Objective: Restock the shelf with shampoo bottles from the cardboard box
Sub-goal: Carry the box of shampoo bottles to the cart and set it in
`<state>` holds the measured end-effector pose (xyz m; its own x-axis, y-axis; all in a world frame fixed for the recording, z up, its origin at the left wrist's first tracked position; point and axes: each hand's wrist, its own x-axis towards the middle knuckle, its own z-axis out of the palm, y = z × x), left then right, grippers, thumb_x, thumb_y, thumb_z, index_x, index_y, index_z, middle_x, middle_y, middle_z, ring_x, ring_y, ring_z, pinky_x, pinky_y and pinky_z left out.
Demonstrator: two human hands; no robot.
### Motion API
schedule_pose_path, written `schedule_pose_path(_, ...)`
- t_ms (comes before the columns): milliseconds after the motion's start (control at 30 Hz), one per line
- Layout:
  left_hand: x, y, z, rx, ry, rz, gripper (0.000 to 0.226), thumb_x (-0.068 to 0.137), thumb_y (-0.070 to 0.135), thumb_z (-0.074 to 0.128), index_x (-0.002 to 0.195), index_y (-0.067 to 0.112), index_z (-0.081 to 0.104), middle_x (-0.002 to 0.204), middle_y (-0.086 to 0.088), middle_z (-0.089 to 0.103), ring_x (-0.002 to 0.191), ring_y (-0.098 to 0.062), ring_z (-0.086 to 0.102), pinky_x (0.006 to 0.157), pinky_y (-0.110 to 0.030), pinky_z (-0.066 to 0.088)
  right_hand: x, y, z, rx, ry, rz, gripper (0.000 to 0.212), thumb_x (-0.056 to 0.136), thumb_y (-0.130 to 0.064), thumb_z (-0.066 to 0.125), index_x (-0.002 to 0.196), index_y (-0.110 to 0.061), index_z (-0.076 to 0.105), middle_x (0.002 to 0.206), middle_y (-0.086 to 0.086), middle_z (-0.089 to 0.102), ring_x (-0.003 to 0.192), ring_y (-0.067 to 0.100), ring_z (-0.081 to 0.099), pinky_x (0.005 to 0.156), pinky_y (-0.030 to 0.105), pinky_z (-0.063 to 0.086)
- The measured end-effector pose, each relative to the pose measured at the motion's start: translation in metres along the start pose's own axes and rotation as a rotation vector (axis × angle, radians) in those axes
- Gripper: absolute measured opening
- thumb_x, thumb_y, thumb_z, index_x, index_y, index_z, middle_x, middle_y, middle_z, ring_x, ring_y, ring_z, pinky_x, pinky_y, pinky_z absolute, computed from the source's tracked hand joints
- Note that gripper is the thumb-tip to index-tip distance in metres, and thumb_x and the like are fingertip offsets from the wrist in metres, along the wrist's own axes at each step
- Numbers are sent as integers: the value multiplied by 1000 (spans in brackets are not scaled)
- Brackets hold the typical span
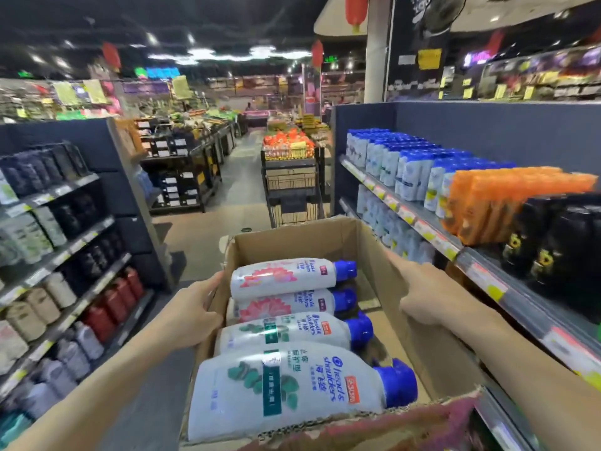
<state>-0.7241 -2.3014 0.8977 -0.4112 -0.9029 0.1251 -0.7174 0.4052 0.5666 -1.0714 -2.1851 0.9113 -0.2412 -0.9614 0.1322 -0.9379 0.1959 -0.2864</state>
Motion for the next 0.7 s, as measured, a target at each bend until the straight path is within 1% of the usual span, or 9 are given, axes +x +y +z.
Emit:
schedule_pose_path(67, 58, -7, 3, 11, 4, -16, 75, 75, 7, 63, 143, 31, 42, 106, 24, 51, 86, 7, 53, 57, 2, 38, 67, 8, 14, -3, 0, -15, 101, 75, -6, 55, 152, -44, 2, 121, 16, 64, 107, 32, 61, 75, 33, 49)
schedule_pose_path(133, 115, -14, 5, 1, -12, -23, 71, 77, 8, 63, 141, 29, 43, 109, 23, 51, 97, -2, 57, 72, -9, 41, 129, 14, 24, -7, -26, -47, 101, 75, -6, 55, 152, -43, 1, 120, 18, 64, 108, 33, 61, 81, 38, 52)
schedule_pose_path(200, 166, -25, 8, -10, -22, -39, 67, 78, 8, 62, 139, 29, 45, 113, 22, 55, 108, -10, 59, 81, -20, 43, 189, 19, 34, 1, -37, -59, 101, 75, -5, 55, 153, -41, 1, 119, 18, 64, 104, 33, 62, 76, 37, 52)
schedule_pose_path(367, 314, -63, 22, -28, -16, -45, 63, 76, 9, 62, 135, 25, 50, 115, 25, 52, 111, -8, 57, 82, -20, 40, 343, 34, 69, -5, -47, -58, 104, 70, -7, 52, 151, -47, 1, 106, 21, 65, 92, 34, 63, 63, 33, 45)
schedule_pose_path(467, 404, -90, 33, -58, -56, -13, 56, 73, 22, 61, 128, 34, 53, 119, 18, 67, 107, -11, 64, 86, -27, 49, 431, 42, 94, 38, -52, -57, 103, 68, -11, 51, 149, -51, 1, 97, 18, 66, 89, 34, 63, 60, 31, 43)
schedule_pose_path(533, 467, -107, 39, -57, -61, -17, 57, 76, 29, 62, 131, 35, 49, 120, 12, 68, 108, -14, 64, 87, -25, 48, 491, 43, 104, 26, -57, -36, 103, 71, -10, 54, 149, -49, -1, 80, 11, 62, 71, 25, 61, 49, 23, 37)
schedule_pose_path(567, 496, -115, 41, -31, -58, -29, 59, 79, 27, 63, 136, 32, 45, 123, 8, 67, 109, -17, 63, 87, -25, 47, 519, 41, 106, 21, -63, -30, 103, 73, -9, 55, 150, -46, -2, 68, 4, 55, 59, 16, 54, 41, 16, 29)
schedule_pose_path(600, 526, -122, 42, -11, -50, -36, 61, 82, 23, 63, 139, 31, 43, 126, 5, 66, 111, -20, 62, 88, -26, 47, 548, 39, 110, 18, -52, -31, 103, 74, -9, 56, 151, -44, -2, 61, -2, 45, 52, 8, 44, 36, 18, 26)
schedule_pose_path(700, 625, -139, 42, 6, -69, -47, 56, 85, 22, 63, 136, 34, 43, 124, 5, 66, 109, -20, 62, 92, -32, 50, 639, 45, 122, 6, -33, 13, 101, 76, -11, 56, 151, -42, -3, 61, -5, 37, 51, 5, 35, 40, 20, 18)
